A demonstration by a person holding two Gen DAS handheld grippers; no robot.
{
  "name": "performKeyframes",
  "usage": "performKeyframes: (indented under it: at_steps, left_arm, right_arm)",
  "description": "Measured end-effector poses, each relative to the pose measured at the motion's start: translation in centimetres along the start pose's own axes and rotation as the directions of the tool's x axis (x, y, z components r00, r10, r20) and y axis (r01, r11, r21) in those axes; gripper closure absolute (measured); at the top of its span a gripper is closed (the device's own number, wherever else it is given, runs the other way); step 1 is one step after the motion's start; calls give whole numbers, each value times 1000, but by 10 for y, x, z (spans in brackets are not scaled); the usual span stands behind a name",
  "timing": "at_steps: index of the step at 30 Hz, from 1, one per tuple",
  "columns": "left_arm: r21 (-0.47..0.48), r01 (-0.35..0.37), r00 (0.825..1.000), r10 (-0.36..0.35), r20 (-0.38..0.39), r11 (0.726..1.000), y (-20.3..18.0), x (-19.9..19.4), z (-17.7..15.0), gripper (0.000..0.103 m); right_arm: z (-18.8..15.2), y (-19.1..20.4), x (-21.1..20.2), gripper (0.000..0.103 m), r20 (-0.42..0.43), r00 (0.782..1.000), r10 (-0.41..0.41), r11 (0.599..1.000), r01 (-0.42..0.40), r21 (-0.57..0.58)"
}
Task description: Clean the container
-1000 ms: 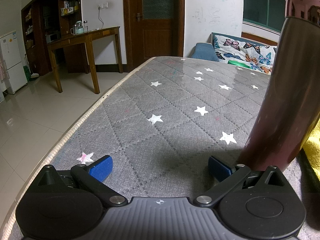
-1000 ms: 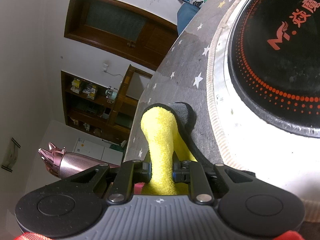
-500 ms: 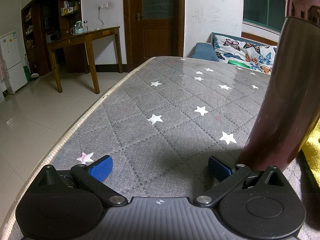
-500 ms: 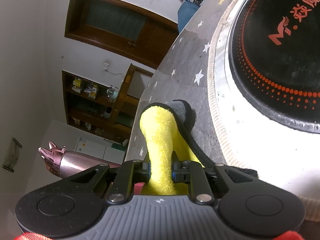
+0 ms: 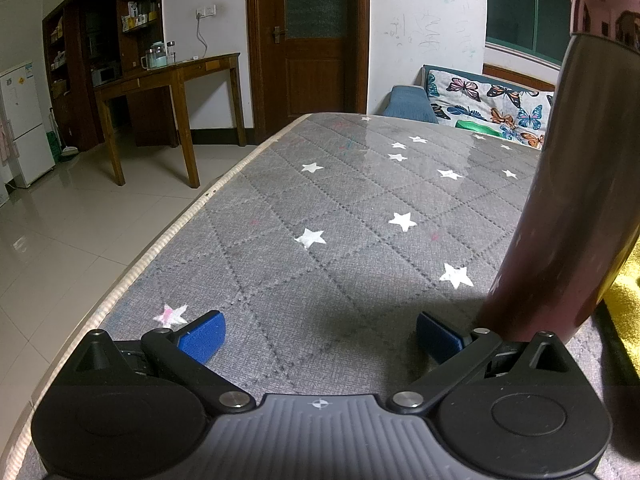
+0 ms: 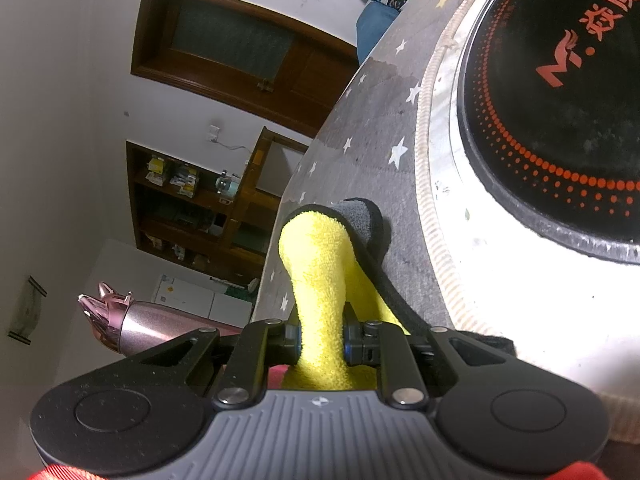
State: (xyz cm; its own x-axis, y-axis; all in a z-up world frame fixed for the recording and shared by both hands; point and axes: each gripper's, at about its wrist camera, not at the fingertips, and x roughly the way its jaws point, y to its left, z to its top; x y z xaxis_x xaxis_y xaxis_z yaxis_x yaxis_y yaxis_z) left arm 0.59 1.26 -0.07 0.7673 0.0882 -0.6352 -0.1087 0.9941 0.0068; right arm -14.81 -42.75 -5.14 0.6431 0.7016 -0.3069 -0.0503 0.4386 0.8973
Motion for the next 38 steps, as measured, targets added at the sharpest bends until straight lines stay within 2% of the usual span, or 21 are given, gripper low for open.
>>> performKeyframes:
  at_steps: [38]
  left_arm:
    - [0, 0, 1000, 0, 0, 1000, 0, 0, 0, 0]
  right_arm:
    - [-4, -6, 2, 89, -2, 1000, 0, 999, 0, -32]
